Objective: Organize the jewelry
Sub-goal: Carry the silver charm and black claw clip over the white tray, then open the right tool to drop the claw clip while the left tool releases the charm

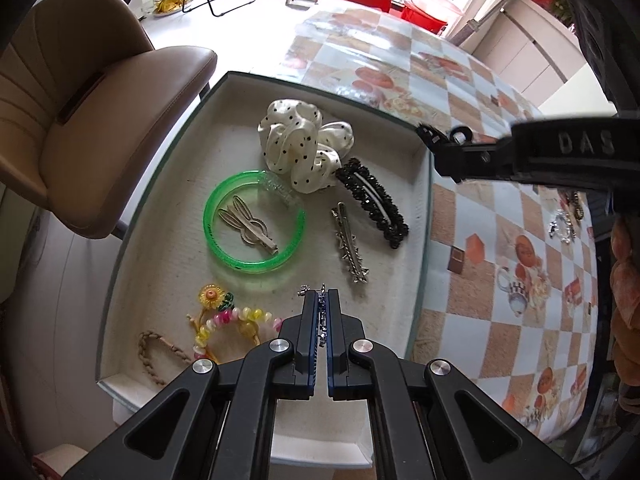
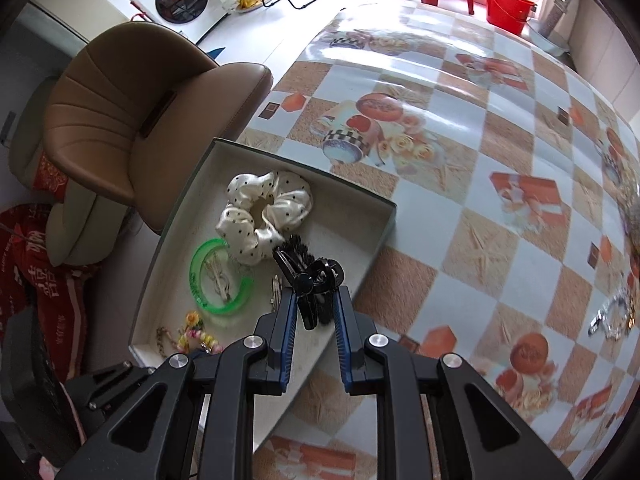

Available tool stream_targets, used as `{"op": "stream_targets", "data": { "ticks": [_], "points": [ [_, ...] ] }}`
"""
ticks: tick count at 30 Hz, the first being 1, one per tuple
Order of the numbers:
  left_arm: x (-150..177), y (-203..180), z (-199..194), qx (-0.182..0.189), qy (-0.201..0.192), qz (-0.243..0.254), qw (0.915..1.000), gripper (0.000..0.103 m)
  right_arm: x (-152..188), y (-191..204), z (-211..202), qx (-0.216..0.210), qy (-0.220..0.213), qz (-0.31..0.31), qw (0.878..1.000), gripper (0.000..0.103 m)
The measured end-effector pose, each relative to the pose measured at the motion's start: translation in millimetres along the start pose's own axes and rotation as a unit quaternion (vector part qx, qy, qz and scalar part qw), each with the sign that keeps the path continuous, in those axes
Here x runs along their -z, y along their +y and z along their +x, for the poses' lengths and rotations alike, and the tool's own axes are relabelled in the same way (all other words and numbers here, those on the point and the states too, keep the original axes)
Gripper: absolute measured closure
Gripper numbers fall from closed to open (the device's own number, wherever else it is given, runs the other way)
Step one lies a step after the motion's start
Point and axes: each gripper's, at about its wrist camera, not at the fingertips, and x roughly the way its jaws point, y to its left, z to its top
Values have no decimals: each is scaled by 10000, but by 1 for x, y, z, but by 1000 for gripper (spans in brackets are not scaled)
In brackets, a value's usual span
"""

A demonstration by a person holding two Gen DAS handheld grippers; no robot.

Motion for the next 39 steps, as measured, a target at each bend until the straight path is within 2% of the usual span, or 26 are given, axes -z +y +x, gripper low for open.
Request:
{"op": "stream_targets", "data": {
  "ticks": [15,22,35,39],
  "points": [
    [3,-3,43,-358,297,99,9989,97,-29,-7,60,96,313,63,9994,83],
    [1,-17,49,-504,222,244,9982,97,-34,-10,84,144,485,125,9986,83],
    [-1,-22,49,-607,304,239,9974,97,-33,-8,85,190,490,64,9986,82],
    [-1,-23,49,-750,279,172,9966,97,-34,-9,87,124,524,83,9985,79]
  ]
}}
